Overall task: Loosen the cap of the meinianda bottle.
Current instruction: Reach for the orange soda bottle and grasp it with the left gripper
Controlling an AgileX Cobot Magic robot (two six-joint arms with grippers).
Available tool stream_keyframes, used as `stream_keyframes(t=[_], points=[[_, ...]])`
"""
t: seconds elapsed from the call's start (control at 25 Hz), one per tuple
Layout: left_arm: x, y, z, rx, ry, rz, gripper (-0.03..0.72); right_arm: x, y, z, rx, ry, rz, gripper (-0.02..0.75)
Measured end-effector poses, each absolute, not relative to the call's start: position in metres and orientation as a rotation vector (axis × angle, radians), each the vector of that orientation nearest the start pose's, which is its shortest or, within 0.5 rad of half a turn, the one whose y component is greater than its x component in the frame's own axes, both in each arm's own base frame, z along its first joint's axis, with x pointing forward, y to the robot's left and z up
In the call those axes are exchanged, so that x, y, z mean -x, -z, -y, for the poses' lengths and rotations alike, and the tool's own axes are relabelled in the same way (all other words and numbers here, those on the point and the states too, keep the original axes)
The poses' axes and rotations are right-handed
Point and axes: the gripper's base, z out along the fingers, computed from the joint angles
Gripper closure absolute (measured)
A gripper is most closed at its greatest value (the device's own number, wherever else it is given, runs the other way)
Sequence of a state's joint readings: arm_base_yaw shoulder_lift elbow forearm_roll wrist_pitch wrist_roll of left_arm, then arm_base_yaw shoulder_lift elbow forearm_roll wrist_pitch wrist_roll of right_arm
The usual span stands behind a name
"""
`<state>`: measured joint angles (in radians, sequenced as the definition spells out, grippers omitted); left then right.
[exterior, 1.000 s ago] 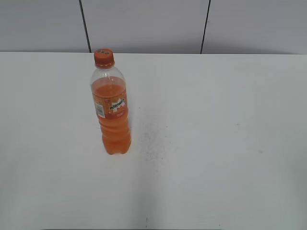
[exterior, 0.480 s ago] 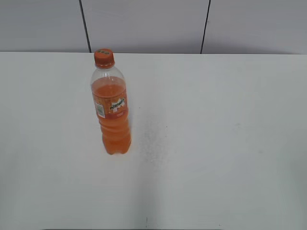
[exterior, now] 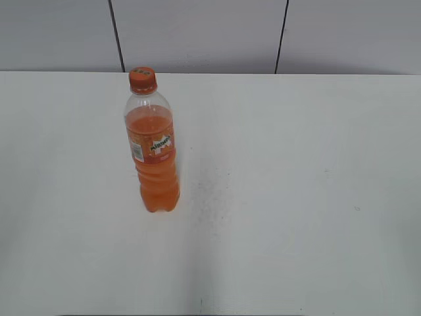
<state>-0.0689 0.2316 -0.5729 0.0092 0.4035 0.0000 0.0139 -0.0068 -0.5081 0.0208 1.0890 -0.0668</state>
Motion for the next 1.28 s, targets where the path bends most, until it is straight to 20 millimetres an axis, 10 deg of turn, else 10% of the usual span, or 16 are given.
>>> stream_keyframes(t=[0.76, 1.28], points=[[-0.165, -0.224, 0.052, -0.443, 0.242, -1.597, 0.252, 0.008, -0.277, -0.002, 0.084, 0.008, -2.056, 0.173], [-0.196, -0.154, 0.067, -0.771, 0.606, -1.634, 0.149, 0.008, -0.277, -0.002, 0.084, 0.008, -2.056, 0.173]])
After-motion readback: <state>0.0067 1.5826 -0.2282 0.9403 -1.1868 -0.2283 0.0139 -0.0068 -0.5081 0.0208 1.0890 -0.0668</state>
